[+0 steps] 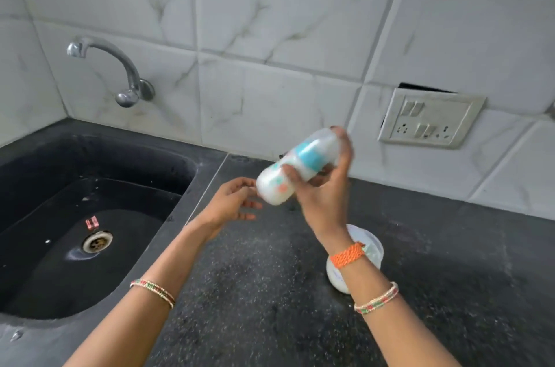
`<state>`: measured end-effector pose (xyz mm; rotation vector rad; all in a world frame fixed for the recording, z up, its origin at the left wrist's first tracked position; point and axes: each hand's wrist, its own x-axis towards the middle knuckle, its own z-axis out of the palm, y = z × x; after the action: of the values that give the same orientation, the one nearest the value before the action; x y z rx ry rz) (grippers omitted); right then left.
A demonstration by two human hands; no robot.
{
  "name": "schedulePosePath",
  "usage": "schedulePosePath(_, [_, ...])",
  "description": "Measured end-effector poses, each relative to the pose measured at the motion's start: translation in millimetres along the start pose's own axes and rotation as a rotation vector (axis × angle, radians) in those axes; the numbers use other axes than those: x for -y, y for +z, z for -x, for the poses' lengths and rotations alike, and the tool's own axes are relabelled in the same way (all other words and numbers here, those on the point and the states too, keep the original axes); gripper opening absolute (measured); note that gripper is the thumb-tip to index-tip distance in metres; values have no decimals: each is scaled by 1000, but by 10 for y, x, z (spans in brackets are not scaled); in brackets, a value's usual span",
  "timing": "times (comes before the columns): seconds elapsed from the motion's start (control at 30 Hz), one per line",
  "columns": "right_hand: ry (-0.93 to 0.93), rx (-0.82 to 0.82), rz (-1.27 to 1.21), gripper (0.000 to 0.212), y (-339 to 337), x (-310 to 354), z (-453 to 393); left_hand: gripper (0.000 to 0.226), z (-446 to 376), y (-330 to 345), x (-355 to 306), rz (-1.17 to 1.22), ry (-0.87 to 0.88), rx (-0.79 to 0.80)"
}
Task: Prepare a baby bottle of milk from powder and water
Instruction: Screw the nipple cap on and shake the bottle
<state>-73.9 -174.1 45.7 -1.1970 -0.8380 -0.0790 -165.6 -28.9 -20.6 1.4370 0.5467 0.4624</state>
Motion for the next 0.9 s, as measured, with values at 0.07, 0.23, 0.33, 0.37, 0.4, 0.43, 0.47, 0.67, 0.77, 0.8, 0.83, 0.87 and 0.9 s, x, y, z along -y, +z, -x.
schedulePosePath(0.07, [79, -343, -281, 89, -19, -44, -212, 18, 22, -12, -50, 46, 12, -9])
schedulePosePath(0.23, [309, -55, -50, 84, -135, -213, -340, 17, 83, -171, -78, 99, 3, -3])
schedulePosePath(0.33, [309, -218, -313, 77, -124, -300, -327, 19, 70, -191, -165, 121, 10, 24])
schedulePosePath(0.37, [328, -234, -383, 74, -100, -319, -327, 21, 74, -164, -183, 153, -4, 36])
schedulePosePath(0.4, [358, -139, -363, 72, -71, -315, -306, 26, 92, -129, -205, 186, -33, 61])
schedulePosePath(0.43, [369, 26, -259, 74, -64, -330, -269, 31, 114, -89, -224, 209, -68, 107])
schedulePosePath(0.47, [355, 197, -151, 77, -69, -373, -226, 37, 135, -50, -248, 220, -104, 170])
schedulePosePath(0.67, [459, 467, -57, 72, -35, -290, -219, 30, 224, -17, -357, 320, -72, 294])
schedulePosePath(0.77, [556, 564, -1, 77, -37, -250, -298, 31, 239, 2, -328, 325, -55, 282])
schedulePosePath(0.8, [533, 586, 50, 86, -39, -250, -309, 32, 238, 15, -319, 328, -52, 280])
schedulePosePath(0.83, [501, 599, 107, 98, -40, -264, -316, 33, 233, 28, -313, 326, -44, 276])
schedulePosePath(0.87, [486, 603, 149, 109, -38, -278, -319, 33, 226, 38, -313, 317, -32, 271])
schedulePosePath(0.9, [493, 587, 160, 116, -31, -282, -302, 34, 222, 41, -316, 310, -22, 269])
